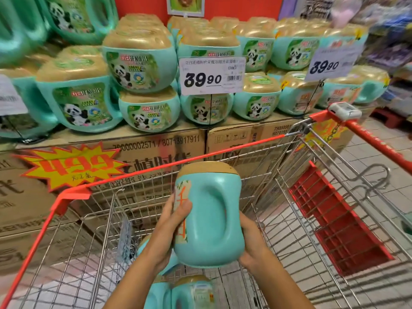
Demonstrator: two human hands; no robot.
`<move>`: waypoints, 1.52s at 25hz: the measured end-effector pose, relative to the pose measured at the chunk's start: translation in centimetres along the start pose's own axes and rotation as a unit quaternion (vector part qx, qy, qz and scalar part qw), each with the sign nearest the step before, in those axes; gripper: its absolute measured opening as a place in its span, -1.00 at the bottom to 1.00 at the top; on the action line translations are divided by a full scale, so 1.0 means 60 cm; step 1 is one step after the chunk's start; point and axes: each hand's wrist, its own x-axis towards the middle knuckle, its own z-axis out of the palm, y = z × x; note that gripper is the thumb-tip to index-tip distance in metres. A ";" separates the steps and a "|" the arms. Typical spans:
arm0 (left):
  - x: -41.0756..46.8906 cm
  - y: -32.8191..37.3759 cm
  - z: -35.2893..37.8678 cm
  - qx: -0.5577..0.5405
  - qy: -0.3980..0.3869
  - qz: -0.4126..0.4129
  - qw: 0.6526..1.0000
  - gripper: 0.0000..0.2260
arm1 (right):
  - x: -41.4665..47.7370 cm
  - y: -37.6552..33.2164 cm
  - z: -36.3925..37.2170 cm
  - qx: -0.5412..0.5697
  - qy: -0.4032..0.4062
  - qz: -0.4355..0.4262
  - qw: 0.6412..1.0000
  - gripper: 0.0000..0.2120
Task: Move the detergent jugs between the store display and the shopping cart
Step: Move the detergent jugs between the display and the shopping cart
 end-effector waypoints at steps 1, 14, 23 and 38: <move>0.002 -0.009 -0.003 -0.024 -0.009 -0.024 0.999 -0.11 | -0.004 -0.008 0.002 -0.034 0.000 0.002 0.999 -0.52; -0.034 -0.039 -0.015 -0.017 0.108 0.050 0.993 -0.07 | -0.092 -0.063 0.052 -0.311 0.003 -0.061 0.948 -0.58; -0.138 -0.015 -0.134 -0.162 0.169 0.118 0.965 -0.46 | -0.047 0.018 0.143 -0.246 -0.103 -0.014 0.964 -0.75; -0.573 0.070 -0.504 -0.137 0.429 0.264 0.853 -0.47 | -0.146 0.458 0.523 -0.300 -0.321 0.012 0.898 -0.52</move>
